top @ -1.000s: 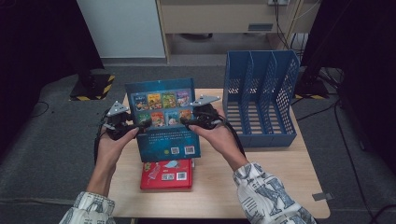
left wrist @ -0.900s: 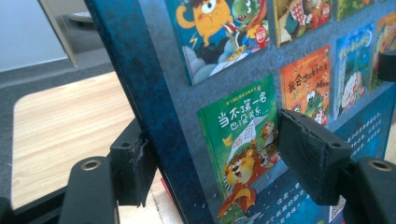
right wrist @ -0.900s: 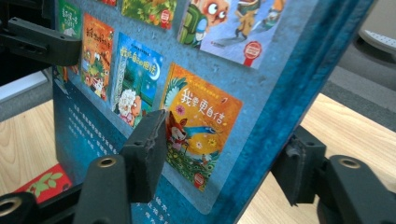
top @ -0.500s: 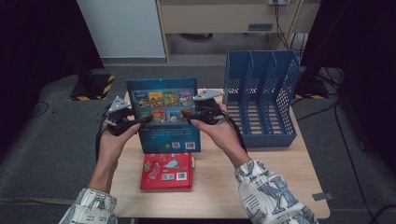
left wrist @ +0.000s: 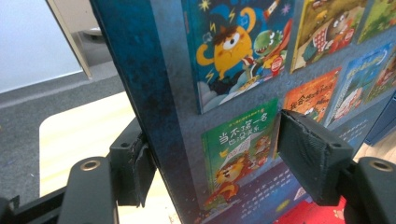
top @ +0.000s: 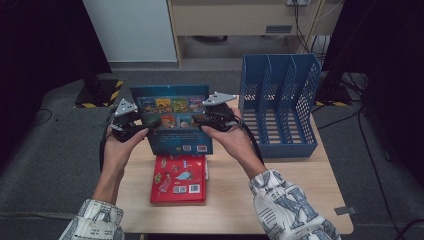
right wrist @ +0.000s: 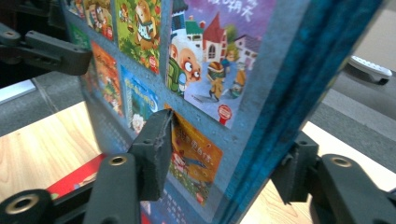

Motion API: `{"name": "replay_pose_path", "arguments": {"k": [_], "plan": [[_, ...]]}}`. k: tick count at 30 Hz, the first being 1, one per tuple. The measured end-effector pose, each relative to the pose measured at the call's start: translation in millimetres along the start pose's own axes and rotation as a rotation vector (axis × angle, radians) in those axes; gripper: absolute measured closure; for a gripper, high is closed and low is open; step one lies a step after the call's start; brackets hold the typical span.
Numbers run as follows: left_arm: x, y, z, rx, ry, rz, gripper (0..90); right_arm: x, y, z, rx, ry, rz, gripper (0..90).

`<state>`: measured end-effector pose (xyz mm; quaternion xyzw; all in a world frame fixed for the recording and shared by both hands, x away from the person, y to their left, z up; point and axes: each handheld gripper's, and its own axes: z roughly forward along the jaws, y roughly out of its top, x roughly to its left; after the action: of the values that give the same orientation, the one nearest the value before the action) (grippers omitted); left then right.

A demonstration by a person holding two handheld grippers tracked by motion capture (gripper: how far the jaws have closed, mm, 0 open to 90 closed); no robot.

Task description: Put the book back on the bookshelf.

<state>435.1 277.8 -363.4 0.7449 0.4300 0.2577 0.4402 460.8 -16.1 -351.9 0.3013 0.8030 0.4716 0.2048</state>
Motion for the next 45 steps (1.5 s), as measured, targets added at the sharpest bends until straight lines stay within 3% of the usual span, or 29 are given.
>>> {"name": "replay_pose_path", "arguments": {"k": [6, 11, 20, 29, 33, 40, 45], "plan": [[2.7, -4.7, 0.7, -0.034, -0.011, 0.008, 28.6, 1.8, -2.8, -6.6, -0.019, 0.030, -0.005, 53.8], [4.0, -6.9, 4.2, -0.079, -0.044, -0.048, 21.6, 6.1, -4.8, -13.7, -0.020, 0.052, -0.014, 58.2], [3.7, -8.8, 4.1, -0.091, -0.039, -0.038, 15.9, 21.7, -11.2, -25.9, -0.032, 0.077, -0.018, 65.6], [6.6, -15.8, -6.1, -0.105, -0.087, -0.010, 15.2, 39.0, -15.3, -33.7, -0.048, 0.115, -0.038, 67.7], [7.7, -20.6, -7.6, -0.124, -0.104, -0.023, 14.7, 47.2, -18.1, -36.2, -0.056, 0.153, -0.051, 71.0], [10.2, -21.7, -9.6, -0.121, -0.130, -0.012, 14.4, 57.7, -19.3, -40.7, -0.056, 0.165, -0.068, 70.6], [11.4, -20.6, -10.6, -0.109, -0.141, -0.006, 14.5, 59.3, -18.6, -40.1, -0.056, 0.195, -0.083, 64.1]]}}
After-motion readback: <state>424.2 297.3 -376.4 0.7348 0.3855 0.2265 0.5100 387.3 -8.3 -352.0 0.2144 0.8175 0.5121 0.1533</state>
